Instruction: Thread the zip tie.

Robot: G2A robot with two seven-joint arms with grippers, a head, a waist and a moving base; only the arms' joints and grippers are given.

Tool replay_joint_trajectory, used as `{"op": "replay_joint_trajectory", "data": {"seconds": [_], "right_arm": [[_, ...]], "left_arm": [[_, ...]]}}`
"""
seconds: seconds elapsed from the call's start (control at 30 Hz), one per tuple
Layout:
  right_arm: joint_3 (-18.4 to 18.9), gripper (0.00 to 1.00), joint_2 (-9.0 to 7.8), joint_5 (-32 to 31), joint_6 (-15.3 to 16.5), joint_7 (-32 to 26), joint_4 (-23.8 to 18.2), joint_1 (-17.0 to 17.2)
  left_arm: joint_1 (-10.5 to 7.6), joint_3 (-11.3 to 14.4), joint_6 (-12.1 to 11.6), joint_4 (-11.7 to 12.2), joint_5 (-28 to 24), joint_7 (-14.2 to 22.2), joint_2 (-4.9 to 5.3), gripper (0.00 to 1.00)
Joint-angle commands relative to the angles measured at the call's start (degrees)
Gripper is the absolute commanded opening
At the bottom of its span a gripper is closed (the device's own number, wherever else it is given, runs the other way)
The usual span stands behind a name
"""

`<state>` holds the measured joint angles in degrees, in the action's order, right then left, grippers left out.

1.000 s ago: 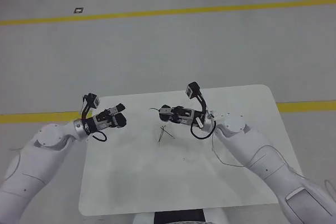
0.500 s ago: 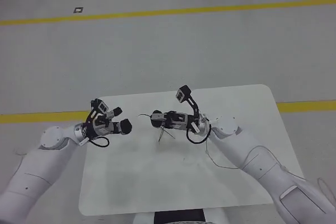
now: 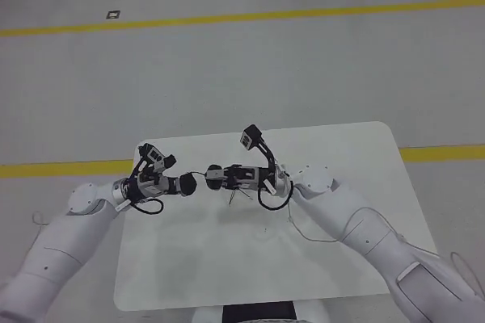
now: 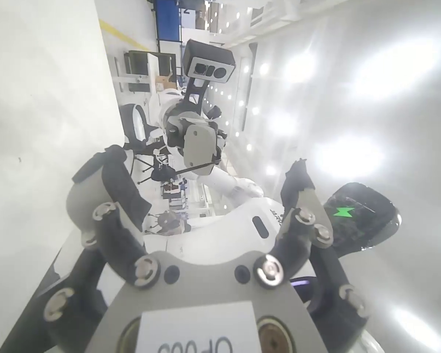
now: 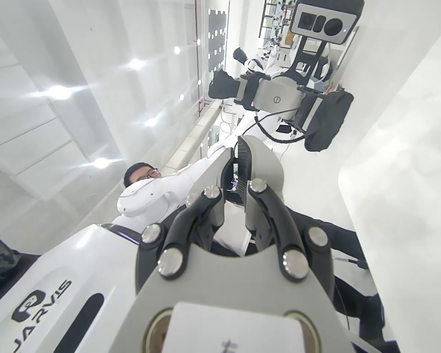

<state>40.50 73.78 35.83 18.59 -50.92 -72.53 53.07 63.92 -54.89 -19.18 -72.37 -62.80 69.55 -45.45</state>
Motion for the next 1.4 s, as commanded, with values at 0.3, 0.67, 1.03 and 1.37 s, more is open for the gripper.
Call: {"op": "replay_joint_trajectory", "data": {"seconds": [0.3, 0.67, 1.03, 1.37], "right_arm": [[-0.9, 0.0, 0.78, 0.4, -3.1, -4.0, 0.8, -1.0], [-0.5, 0.0, 1.47, 0.4, -3.9, -4.6, 1.2, -0.7], [-0.2, 0.0, 1.83, -0.3, -4.1, -3.1, 1.0, -0.5], [0.6, 0.0, 2.23, 0.0, -5.7, -4.8, -0.6, 0.3]], "left_arm": [[-0.36, -0.3, 2.9, 0.6, 3.0, 2.3, -0.08, 1.0], [-0.01, -1.0, 3.5, -0.1, 1.3, 4.2, -0.79, 1.0], [-0.42, -1.2, 3.0, 0.5, 2.8, 5.7, -1.02, 1.0], [1.14, -2.1, 3.9, -1.7, 3.5, 4.3, -1.33, 1.0]]}}
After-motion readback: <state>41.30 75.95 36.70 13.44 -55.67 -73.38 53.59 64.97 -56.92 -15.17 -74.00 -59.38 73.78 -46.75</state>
